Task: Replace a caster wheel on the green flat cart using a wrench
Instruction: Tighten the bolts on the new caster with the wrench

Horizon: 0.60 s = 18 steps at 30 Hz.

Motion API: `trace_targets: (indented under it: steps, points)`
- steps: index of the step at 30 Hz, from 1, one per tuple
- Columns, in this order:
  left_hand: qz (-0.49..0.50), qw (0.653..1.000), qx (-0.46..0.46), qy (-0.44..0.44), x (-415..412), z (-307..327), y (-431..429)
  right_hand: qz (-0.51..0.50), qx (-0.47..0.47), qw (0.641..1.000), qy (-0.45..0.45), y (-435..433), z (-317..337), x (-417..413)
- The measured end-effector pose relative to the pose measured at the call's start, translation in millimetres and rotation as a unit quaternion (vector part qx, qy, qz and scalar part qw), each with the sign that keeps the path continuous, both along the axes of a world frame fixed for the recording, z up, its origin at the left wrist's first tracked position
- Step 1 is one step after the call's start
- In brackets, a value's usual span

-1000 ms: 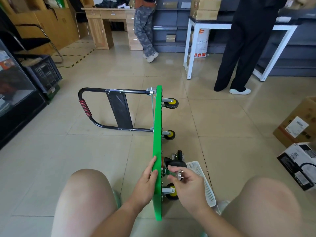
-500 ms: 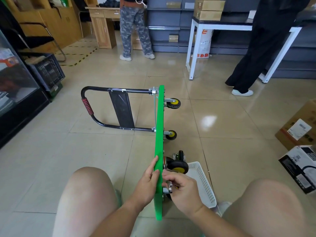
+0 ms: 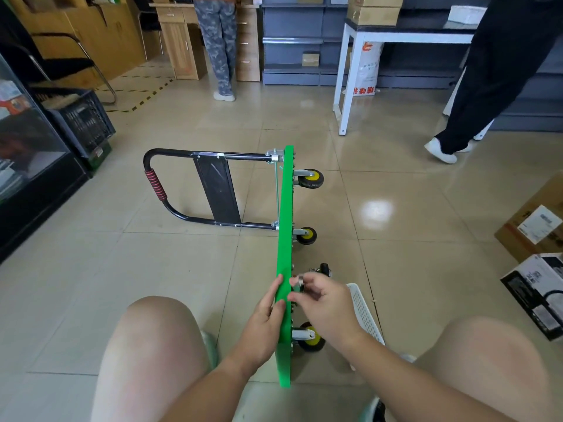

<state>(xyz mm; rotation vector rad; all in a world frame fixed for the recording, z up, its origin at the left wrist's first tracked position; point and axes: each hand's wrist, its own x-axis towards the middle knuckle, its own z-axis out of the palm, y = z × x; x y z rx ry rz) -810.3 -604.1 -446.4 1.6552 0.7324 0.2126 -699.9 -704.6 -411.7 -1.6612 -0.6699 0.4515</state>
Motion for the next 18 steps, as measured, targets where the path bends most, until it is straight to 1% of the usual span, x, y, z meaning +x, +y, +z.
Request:
trace_targets:
  steps: [4, 8, 11, 13, 15, 18]
  points:
    - [-0.004, 1.000, 0.013, -0.005, -0.6, -2.1, 1.5, 0.006, -0.028, 0.999, 0.025, 16.7, 9.9, 23.1]
    - [-0.008, 1.000, 0.003, -0.004, -0.8, -1.8, 2.0, 0.014, -0.054, 0.997, 0.058, 33.3, 13.3, 48.9]
    - [-0.008, 1.000, 0.010, -0.003, -0.2, 0.2, 1.3, 0.002, -0.050, 0.993, 0.111, 39.5, 12.8, 60.2]
    - [-0.011, 1.000, 0.013, -0.002, 0.1, 0.8, 0.7, -0.018, -0.032, 0.991, 0.131, 36.8, 16.9, 59.9]
    - [-0.012, 1.000, 0.012, -0.001, 0.6, 0.1, 0.5, -0.030, -0.007, 0.991, 0.127, 26.4, 23.3, 53.9]
    - [-0.003, 1.000, 0.016, 0.000, 2.2, -1.2, 0.5, -0.022, 0.016, 0.995, 0.095, 1.1, 28.6, 35.6]
